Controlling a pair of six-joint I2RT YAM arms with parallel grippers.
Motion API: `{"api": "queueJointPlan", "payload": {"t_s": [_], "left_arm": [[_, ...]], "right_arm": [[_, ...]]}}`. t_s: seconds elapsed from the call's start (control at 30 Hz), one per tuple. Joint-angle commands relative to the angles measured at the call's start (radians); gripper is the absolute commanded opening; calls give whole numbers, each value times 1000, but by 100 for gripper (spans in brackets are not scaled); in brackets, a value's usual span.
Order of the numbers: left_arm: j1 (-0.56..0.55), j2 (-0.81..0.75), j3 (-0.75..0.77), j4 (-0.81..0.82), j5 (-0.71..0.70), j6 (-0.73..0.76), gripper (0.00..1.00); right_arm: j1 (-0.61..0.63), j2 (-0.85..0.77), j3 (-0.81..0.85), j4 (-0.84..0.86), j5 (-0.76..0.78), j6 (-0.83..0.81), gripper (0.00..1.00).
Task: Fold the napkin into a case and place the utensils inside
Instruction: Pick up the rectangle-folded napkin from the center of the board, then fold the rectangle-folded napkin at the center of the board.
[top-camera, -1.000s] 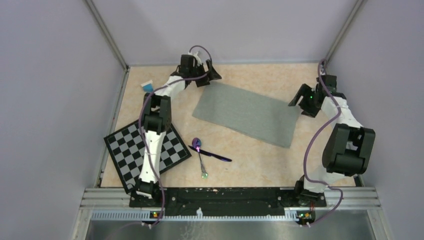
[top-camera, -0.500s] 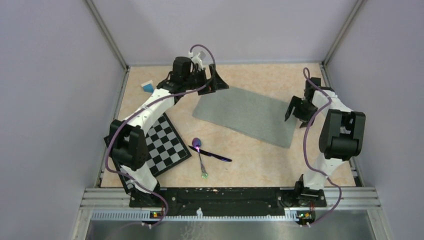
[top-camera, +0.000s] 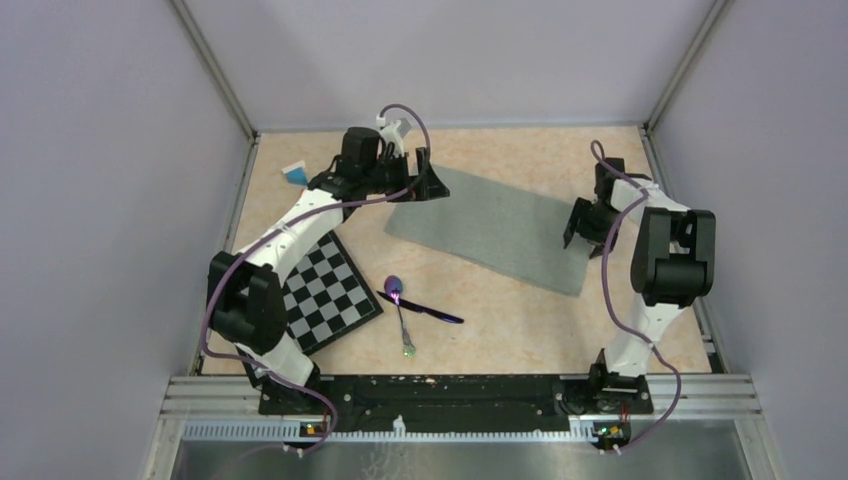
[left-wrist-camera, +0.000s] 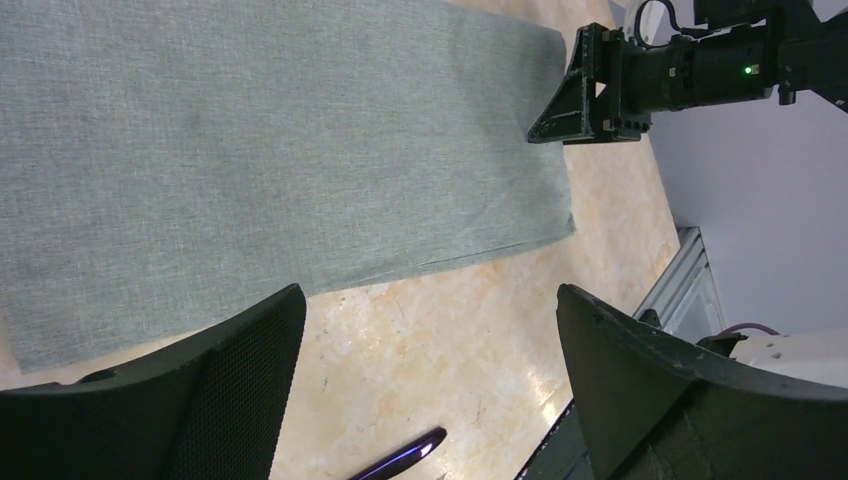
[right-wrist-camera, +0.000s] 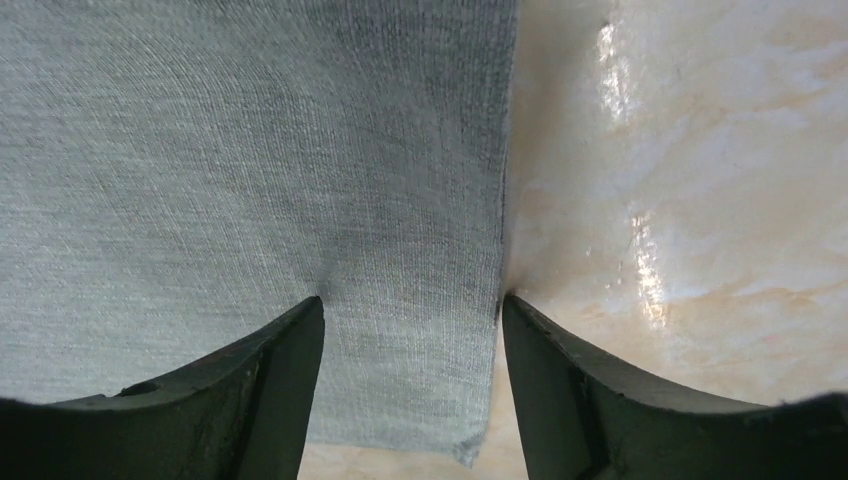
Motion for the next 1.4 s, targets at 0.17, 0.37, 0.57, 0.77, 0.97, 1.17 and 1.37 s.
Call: {"api": "queueJointPlan", "payload": {"t_s": [0.17,0.37,0.57,0.77,0.97,1.17,1.37], "left_arm": [[33,-47,-28,17,-3,55,99],[44,-65,-49,20,-20,70,99],[46,-66,-61,27,-6,66,99],[46,-70,-75,38,14,55,99],[46,-70,-85,46,45,40,99],[46,-77,-93,50,47,39,99],[46,-76,-104,59,42,41,99]], "right_arm": [[23,48,-13,71,109,41,50],[33,31,-55,102,168,31,20],[33,-22,-83,107,214,-60,0],[23,-43,-61,-9,413,-94,0],[-5,-88,-69,-13,637,-179,0],[-53,-114,-45,15,714,-298,0],[-12,-173,-65,49,659,-330,0]]}}
